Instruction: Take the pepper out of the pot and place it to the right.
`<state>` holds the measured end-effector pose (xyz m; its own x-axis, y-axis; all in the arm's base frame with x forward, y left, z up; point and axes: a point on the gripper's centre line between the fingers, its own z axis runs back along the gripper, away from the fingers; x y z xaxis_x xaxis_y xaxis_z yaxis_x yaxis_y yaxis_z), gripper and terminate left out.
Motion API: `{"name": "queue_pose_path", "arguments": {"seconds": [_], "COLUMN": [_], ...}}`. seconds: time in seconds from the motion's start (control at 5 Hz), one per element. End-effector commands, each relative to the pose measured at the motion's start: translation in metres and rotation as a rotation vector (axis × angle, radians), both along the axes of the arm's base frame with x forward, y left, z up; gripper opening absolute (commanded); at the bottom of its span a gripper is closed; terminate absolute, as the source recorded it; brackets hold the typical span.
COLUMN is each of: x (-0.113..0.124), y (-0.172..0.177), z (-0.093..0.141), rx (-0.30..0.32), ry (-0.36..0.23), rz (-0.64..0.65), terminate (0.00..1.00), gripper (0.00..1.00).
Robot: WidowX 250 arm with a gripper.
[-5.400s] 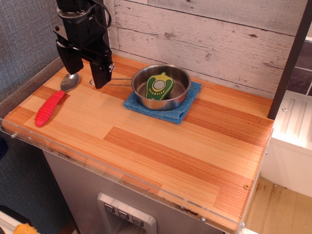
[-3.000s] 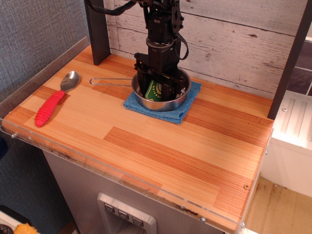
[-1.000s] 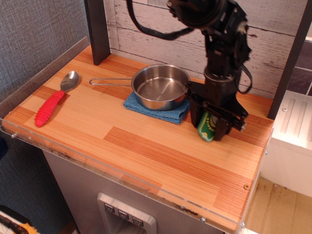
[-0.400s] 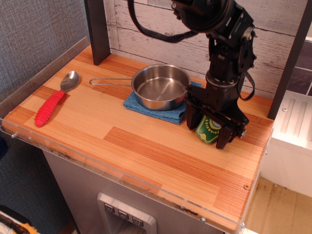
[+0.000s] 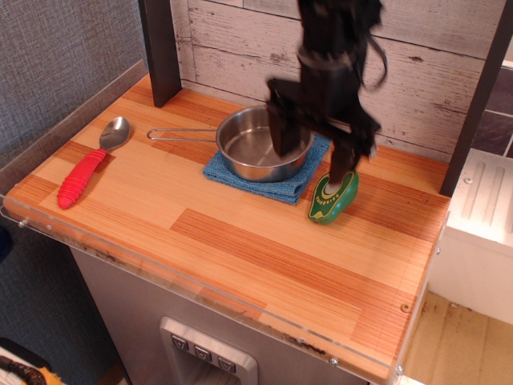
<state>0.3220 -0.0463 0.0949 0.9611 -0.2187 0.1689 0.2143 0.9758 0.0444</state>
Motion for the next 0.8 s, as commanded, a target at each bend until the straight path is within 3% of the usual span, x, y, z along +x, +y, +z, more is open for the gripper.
{"name": "queue_pose_path", "arguments": {"seconds": [0.0,0.2,0.4,0.6], "x": [-0.032,-0.042,-0.046,-0.046], "y": [0.057,0.08,0.095,0.095], "z": [0.042,0.031,0.023,0.023], "rx": [0.007,0.011,0.015,0.015], "ry": [-0.057,-0.036,0.023,0.023], "rz": [0.07,0.114,0.109,0.109], "terminate": [0.0,0.0,0.0,0.0], "gripper": [1.0,1.0,1.0,1.0]}}
